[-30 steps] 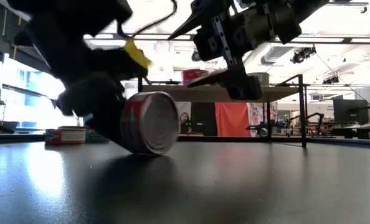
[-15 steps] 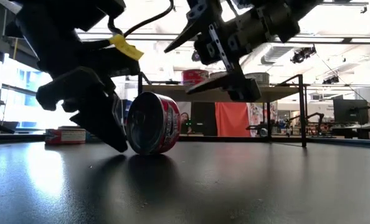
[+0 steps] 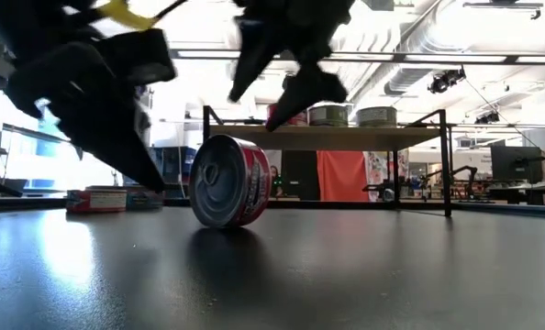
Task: Stack canned seafood by type on shelf
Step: Stack the red tuna can on top of the red tuna can on the shelf
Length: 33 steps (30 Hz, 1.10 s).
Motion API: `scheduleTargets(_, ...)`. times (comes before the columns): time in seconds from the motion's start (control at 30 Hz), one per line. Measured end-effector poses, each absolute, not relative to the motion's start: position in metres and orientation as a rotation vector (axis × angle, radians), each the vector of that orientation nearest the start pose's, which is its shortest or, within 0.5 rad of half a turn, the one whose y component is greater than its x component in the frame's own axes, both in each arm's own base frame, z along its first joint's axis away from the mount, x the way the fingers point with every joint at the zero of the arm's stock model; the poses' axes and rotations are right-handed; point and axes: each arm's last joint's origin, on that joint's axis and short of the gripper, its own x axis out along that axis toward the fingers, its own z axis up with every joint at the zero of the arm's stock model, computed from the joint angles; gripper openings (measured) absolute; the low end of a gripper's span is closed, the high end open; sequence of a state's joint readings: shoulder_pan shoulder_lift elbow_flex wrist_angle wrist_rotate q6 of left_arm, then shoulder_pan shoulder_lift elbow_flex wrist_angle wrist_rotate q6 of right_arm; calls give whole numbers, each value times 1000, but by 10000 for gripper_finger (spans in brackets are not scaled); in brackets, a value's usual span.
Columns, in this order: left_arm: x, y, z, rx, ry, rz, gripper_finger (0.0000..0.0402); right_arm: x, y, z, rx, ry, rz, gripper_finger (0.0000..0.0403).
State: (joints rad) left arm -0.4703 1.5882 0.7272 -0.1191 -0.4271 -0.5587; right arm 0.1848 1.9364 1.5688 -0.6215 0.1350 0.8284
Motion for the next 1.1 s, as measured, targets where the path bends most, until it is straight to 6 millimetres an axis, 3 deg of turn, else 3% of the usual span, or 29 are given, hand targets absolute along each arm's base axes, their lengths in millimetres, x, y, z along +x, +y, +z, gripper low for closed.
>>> scheduleTargets(0.3, 216, -106, 161, -235, 768, 191, 0, 439, 94, 239, 522, 1020, -440, 277)
scheduleTargets(0.6, 211, -102, 169, -289, 742, 156, 0, 457, 99, 203, 467, 1139, -561, 277)
scheduleTargets(0.83, 211, -102, 167, -288, 764, 143, 0, 460, 100, 191, 480, 1154, -571, 274)
scheduleTargets(0.93, 211, -103, 168, -283, 752, 139, 0, 459, 99, 192, 488, 1153, -579, 242)
scheduleTargets(1.07, 212, -99, 173, -283, 738, 132, 0, 455, 99, 200, 478, 1168, -577, 125)
scheduleTargets(1.1, 211, -97, 175, -283, 735, 131, 0, 454, 98, 203, 464, 1184, -570, 114)
